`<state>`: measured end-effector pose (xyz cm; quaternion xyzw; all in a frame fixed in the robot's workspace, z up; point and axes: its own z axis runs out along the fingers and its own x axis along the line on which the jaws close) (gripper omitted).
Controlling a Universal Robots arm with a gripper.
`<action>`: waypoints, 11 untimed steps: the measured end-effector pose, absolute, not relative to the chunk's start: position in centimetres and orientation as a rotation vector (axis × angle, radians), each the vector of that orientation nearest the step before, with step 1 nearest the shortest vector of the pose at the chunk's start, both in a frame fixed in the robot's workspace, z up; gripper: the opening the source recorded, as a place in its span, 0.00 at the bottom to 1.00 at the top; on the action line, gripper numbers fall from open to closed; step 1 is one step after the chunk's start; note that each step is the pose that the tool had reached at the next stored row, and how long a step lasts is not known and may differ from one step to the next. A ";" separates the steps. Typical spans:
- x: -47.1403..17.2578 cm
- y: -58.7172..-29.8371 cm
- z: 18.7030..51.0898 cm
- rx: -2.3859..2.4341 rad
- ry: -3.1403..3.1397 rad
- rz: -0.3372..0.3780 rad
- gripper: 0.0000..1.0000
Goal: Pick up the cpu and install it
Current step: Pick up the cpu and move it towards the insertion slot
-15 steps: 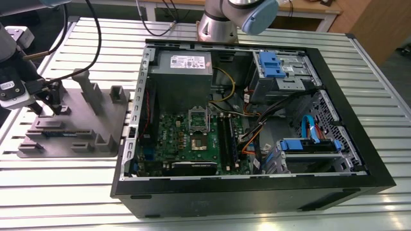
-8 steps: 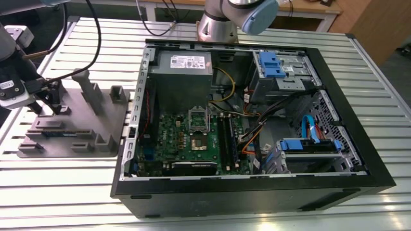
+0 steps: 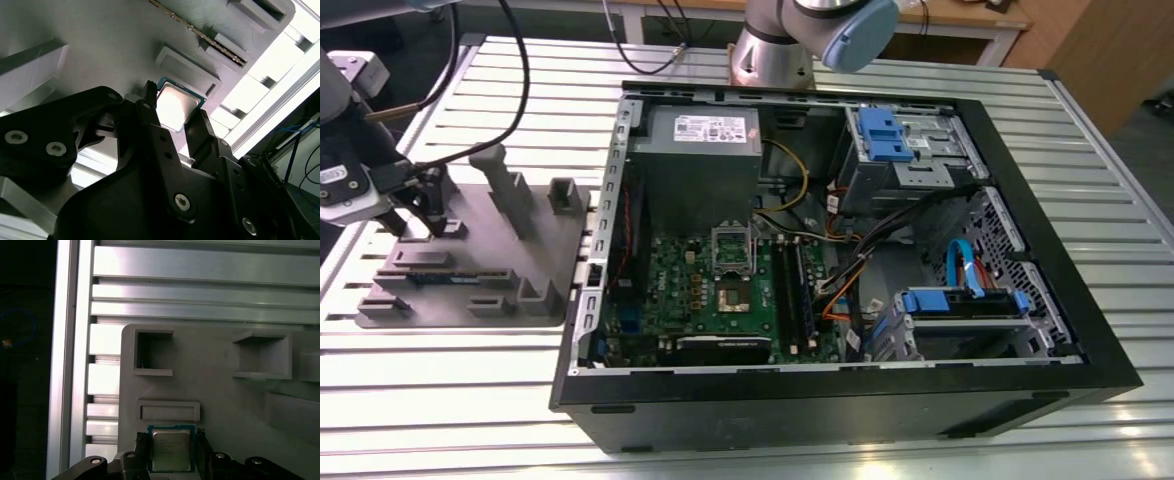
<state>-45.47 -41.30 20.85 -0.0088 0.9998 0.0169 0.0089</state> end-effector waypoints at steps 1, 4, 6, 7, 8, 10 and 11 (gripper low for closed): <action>-45.5 -41.3 20.9 -0.027 3.123 0.053 0.47; -45.5 -41.3 21.0 -0.027 3.123 0.053 0.47; -45.5 -41.3 21.2 -0.027 3.123 0.053 0.47; -45.5 -41.3 21.2 -0.027 3.123 0.053 0.47; -45.5 -41.3 21.3 -0.027 3.123 0.053 0.47; -45.5 -41.3 21.4 -0.027 3.123 0.053 0.47; -45.5 -41.3 21.4 -0.027 3.123 0.053 0.47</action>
